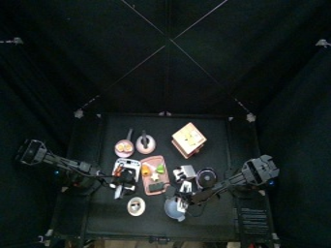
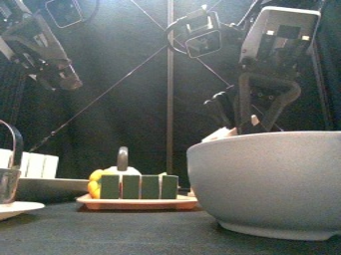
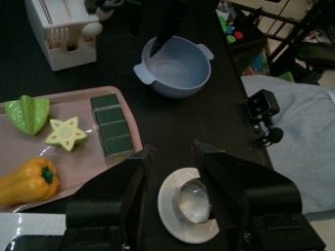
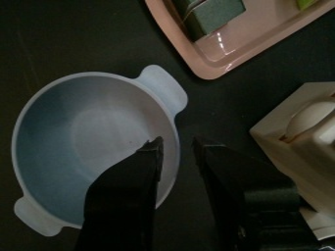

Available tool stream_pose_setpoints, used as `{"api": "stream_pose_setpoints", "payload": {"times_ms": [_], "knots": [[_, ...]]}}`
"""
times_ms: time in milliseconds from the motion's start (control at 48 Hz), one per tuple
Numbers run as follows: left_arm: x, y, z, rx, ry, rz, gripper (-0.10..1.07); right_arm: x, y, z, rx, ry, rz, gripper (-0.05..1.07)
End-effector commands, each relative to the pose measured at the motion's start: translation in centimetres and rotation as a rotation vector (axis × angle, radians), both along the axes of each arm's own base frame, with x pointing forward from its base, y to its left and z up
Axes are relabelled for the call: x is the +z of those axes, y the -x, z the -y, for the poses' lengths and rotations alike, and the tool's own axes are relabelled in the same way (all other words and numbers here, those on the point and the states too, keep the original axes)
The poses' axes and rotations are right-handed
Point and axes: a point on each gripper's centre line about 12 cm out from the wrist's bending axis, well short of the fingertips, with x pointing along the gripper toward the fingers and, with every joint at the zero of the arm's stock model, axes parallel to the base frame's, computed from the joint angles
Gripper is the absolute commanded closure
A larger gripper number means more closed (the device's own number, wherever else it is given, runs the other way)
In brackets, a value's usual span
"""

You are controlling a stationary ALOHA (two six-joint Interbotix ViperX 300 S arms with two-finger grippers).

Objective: Grab squash

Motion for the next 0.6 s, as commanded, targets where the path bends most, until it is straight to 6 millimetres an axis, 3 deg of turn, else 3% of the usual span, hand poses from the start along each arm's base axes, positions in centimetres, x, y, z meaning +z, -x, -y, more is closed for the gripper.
{"api": "stream_pose_setpoints", "payload": {"times_ms": [0,312,583], "knots": [[0.2,-0.2,-0.5,0.034,0.009,0.0,0.19,1.9,-0.1,-0.1,0.009,-0.013,0.051,0.31],[-2.3,-2.0,-3.9,0.24,-0.075,-0.12,0.19,4.2,0.2,-1.3,0.093,-0.049,0.191,0.31],[-2.2,-4.4,-4.6,0.293,-0.157,-0.134,0.18,4.9,1.9,-3.0,0.22,-0.11,0.301,0.31]]}}
